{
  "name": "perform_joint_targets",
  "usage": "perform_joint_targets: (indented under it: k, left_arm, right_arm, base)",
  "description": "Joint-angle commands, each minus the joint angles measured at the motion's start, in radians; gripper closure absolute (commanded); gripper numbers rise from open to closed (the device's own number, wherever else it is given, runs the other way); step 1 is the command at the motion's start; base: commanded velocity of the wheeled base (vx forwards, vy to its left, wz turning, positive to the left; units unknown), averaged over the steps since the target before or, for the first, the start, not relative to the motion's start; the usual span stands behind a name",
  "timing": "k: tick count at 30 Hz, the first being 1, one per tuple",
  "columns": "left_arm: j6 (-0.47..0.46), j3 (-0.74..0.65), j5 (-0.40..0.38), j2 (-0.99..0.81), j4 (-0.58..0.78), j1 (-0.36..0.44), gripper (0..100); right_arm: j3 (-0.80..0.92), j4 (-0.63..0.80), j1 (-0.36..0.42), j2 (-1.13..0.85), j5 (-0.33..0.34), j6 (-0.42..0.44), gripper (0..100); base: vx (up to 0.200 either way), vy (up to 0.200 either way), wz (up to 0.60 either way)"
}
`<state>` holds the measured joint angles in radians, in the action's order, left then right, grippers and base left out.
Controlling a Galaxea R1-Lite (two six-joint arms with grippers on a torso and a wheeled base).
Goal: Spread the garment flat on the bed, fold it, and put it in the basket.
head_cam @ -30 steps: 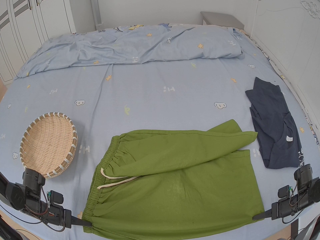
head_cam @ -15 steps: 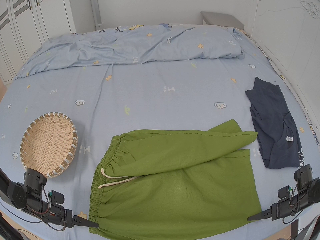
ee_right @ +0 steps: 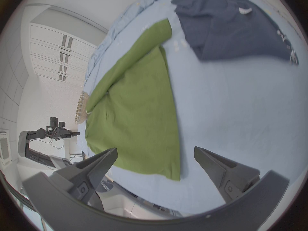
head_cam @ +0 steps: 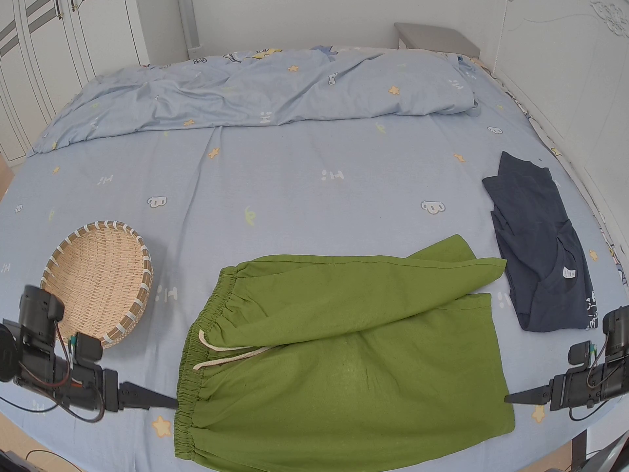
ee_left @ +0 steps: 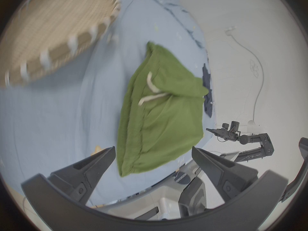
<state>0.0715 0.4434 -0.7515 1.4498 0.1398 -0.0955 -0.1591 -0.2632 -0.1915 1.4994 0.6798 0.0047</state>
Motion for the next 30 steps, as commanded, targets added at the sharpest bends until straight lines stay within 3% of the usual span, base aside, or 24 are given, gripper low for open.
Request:
perform_joint_targets:
  k: [1,6,10,12,16,22,30]
  left_arm:
    - [0.039,0.233,-0.002,-0.097,0.095,0.04,0]
    - [0.054,0.365,-0.003,0.006,0.07,0.102,0]
    - [0.093,0.503,0.009,0.159,0.001,0.145,0]
    - [0.149,0.609,0.031,0.253,-0.051,0.166,0]
    - [0.175,0.745,0.1,0.366,-0.074,0.206,0]
    - [0.179,0.92,0.144,0.511,-0.062,0.258,0]
    - [0.179,1.025,0.205,0.655,-0.058,0.26,0]
  right_arm:
    - [-0.137,0.002,-0.057,-0.108,-0.002,0.001,0]
    - [-0.295,0.002,-0.048,-0.091,-0.008,0.008,0]
    - [-0.474,0.002,-0.006,0.015,-0.057,0.021,0]
    - [-0.588,-0.001,0.024,0.067,-0.12,0.02,0]
    - [-0.704,0.002,0.067,0.105,-0.135,0.02,0]
    - [-0.743,-0.001,0.109,0.127,-0.137,0.021,0]
    - [-0.74,-0.004,0.112,0.142,-0.138,0.02,0]
  base:
    - [0.0,0.0,0.0]
    - [0.0,0.0,0.0]
    - [0.0,0.0,0.0]
    - [0.0,0.0,0.0]
    - [0.0,0.0,0.0]
    - [0.0,0.0,0.0]
    - [0.0,0.0,0.0]
